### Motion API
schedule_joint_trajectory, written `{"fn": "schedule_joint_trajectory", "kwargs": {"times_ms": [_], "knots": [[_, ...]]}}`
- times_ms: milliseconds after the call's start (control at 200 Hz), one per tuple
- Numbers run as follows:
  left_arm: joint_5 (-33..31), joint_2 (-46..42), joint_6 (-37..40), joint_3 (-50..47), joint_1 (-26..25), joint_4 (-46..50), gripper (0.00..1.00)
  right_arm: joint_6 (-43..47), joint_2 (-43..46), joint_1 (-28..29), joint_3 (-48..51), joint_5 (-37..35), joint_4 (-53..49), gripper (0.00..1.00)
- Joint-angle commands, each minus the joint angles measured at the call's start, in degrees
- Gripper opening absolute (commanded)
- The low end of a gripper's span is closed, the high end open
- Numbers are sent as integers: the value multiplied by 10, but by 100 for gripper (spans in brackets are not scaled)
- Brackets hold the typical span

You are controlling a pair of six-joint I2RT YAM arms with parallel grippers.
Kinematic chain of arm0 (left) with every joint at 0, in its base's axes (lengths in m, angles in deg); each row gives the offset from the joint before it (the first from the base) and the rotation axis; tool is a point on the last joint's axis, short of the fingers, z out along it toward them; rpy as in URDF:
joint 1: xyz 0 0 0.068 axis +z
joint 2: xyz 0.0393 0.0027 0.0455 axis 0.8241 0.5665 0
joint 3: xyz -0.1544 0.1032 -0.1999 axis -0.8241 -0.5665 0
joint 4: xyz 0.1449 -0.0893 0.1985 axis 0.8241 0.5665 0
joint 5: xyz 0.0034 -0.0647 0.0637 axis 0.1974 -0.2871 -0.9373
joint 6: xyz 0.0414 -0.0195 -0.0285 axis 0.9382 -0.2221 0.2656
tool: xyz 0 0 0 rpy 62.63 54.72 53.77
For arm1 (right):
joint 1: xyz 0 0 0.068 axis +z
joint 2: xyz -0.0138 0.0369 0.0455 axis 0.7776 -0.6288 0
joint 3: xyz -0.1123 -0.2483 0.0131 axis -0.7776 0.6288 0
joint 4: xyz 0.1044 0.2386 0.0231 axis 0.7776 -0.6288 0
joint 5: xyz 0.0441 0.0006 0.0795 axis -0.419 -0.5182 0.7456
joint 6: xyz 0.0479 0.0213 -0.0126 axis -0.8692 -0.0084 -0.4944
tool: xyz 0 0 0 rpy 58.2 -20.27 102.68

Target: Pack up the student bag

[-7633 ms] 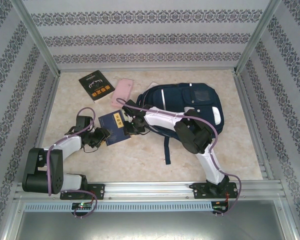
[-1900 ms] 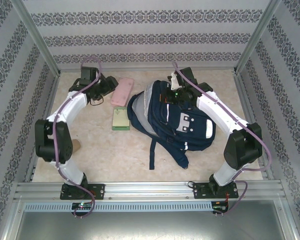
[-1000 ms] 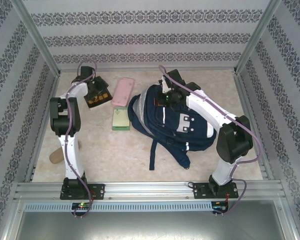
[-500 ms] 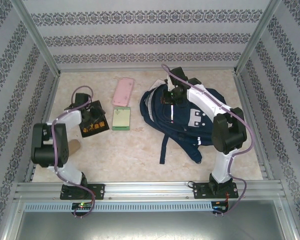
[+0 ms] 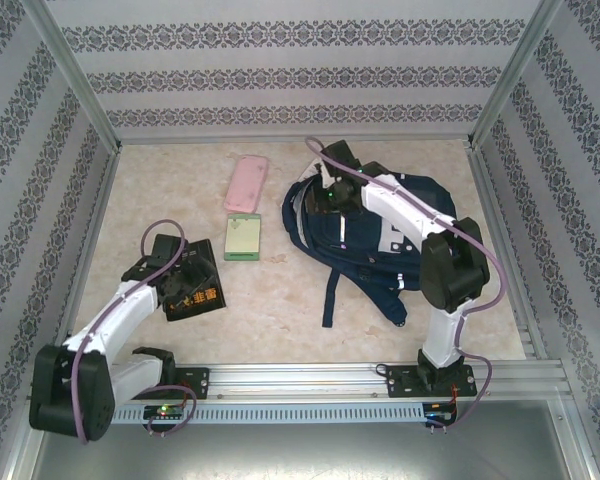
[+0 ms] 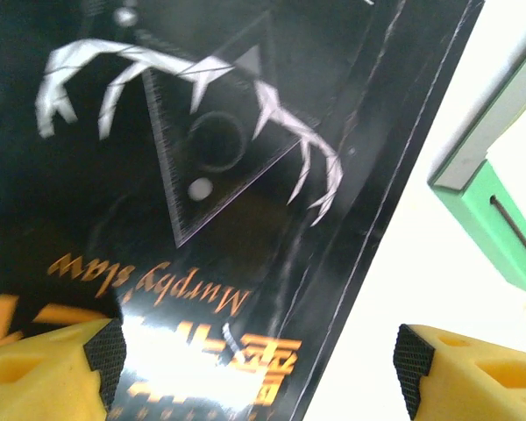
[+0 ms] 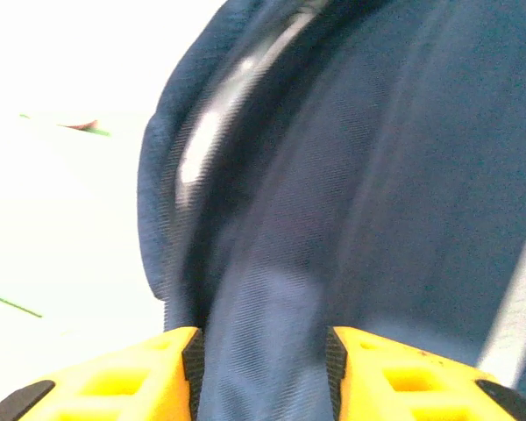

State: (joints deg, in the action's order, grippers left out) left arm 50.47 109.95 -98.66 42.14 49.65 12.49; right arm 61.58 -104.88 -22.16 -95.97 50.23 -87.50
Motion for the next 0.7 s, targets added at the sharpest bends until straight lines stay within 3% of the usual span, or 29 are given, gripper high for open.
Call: {"fn": "schedule_joint_trajectory", "kwargs": {"times_ms": [0, 185, 300, 490, 620, 694], "knots": [[-32, -21, 8, 35, 13, 94, 83, -21, 29, 43, 4, -23, 29, 46], [-51, 4, 51, 72, 57, 104, 83, -57, 1, 111, -10, -8, 54, 47], [-62, 26, 68, 71, 101, 101, 83, -111, -33, 138, -11, 44, 92, 47], [-42, 71, 90, 48, 174, 48, 83, -198, -86, 175, 9, 106, 197, 45], [-25, 103, 85, 30, 194, 19, 82, -231, -135, 196, -14, 130, 224, 44], [-5, 120, 79, 19, 195, 0, 77, -236, -164, 208, -38, 137, 225, 43]]}}
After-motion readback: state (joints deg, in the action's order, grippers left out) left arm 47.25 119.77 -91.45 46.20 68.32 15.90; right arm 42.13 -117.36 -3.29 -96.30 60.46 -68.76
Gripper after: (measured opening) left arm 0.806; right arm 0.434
